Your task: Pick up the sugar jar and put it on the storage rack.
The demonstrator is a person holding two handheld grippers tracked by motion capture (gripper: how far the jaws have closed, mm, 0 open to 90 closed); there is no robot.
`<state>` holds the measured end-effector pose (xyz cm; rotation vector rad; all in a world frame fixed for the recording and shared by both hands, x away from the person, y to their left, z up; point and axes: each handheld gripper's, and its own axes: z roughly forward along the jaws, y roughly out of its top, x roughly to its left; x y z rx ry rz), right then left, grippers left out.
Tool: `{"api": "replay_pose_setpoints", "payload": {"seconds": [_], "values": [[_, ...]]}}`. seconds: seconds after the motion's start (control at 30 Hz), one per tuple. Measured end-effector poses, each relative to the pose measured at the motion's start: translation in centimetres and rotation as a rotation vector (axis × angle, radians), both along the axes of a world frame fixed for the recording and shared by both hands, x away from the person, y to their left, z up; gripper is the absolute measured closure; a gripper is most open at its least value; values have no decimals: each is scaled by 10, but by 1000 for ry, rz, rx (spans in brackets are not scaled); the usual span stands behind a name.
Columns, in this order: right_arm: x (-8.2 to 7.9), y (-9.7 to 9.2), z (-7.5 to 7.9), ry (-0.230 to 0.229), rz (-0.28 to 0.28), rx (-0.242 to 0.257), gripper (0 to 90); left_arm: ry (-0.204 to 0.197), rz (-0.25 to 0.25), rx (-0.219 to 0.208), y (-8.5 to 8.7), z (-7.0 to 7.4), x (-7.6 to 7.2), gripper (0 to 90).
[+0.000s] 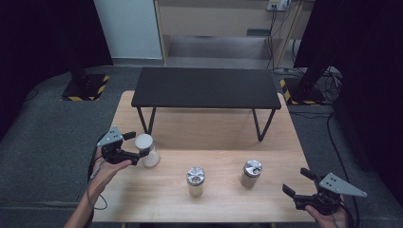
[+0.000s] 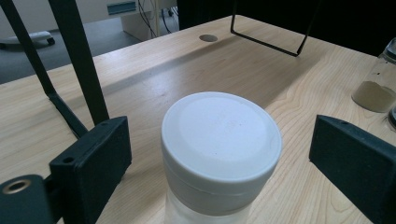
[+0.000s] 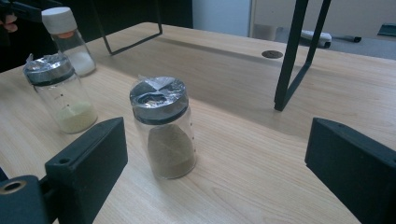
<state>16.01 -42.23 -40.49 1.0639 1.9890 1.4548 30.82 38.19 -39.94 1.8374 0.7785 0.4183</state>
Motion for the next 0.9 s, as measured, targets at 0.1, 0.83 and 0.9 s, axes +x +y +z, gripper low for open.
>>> {"api": "replay_pose_setpoints", "payload": {"seconds": [0.1,0.83,0.9], "values": [[0,0,0,-1,-1,1,63,1,-3,6,-2,-2,2,60],[0,0,0,-2,-2,1,62,-29,-27,-1,-4,-18,10,314],[0,0,0,-2,-1,2,63,-33,-27,-2,-5,-18,9,317]]}}
